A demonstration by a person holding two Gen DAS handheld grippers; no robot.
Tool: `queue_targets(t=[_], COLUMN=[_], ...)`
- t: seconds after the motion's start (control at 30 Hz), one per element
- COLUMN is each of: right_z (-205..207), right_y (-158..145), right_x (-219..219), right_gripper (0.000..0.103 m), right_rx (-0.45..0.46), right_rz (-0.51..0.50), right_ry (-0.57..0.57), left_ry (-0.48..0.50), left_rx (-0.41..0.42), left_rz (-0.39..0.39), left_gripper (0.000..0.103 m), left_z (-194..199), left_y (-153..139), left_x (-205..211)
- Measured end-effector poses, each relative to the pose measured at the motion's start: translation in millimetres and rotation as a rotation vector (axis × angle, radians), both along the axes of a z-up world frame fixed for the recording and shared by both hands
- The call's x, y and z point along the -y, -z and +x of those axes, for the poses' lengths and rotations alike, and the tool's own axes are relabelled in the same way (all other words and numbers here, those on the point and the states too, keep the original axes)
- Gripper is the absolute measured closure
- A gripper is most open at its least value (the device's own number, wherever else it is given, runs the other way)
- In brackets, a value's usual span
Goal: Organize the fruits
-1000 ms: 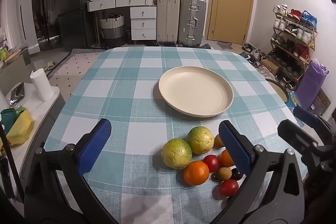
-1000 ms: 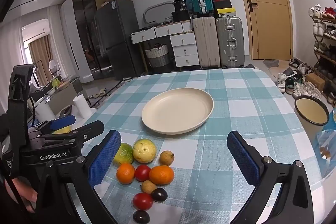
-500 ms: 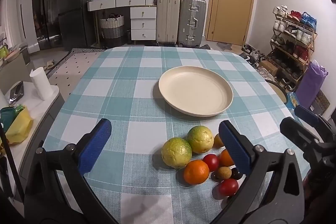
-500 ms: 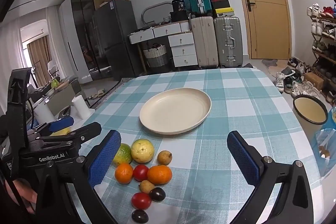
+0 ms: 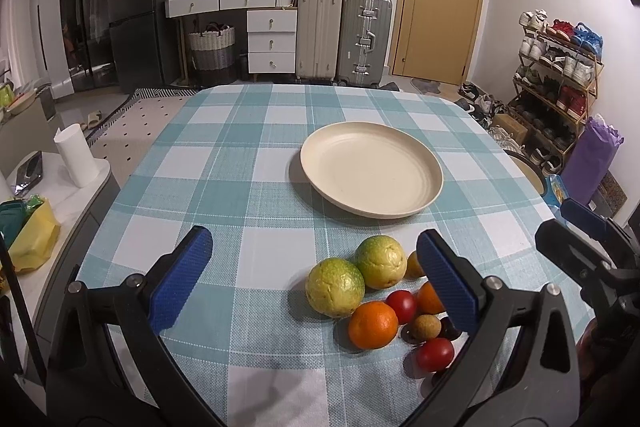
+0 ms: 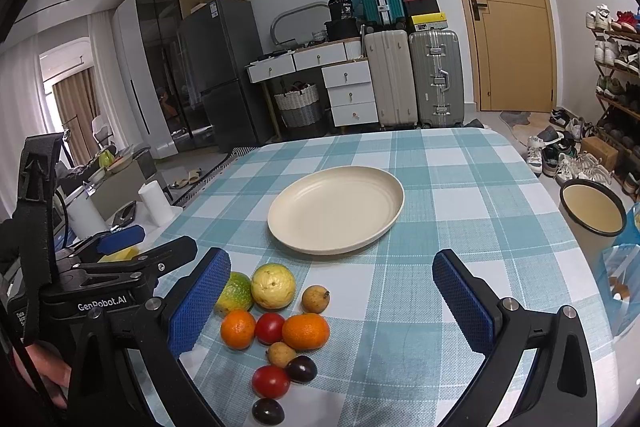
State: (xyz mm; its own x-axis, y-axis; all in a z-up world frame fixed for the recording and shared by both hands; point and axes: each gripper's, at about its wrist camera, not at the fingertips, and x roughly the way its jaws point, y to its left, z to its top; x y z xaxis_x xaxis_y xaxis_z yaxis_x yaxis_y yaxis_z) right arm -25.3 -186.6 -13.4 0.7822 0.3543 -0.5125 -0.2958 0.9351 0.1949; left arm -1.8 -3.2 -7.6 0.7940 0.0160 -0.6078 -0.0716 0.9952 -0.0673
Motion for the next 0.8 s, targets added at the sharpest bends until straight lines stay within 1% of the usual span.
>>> queue_targets(t=[0.67, 0.8], right_z=[0.5, 0.5], right_y=[-0.4, -0.2], right_x=[-2.7, -3.0], right_gripper=[0.0, 0.0], right_rx=[-0.002, -0.002], right_rz=[-0.002, -0.003], right_ry=[-0.011, -0.011], left_ry=[-0.002, -0.004], left_rx=[-0.006, -0.016], left_rz=[-0.002, -0.008], left_gripper=[0.001, 0.001], left_z=[-0.5, 1.0], left_y=[2.8, 8.5], left_x=[-2.5, -5.7])
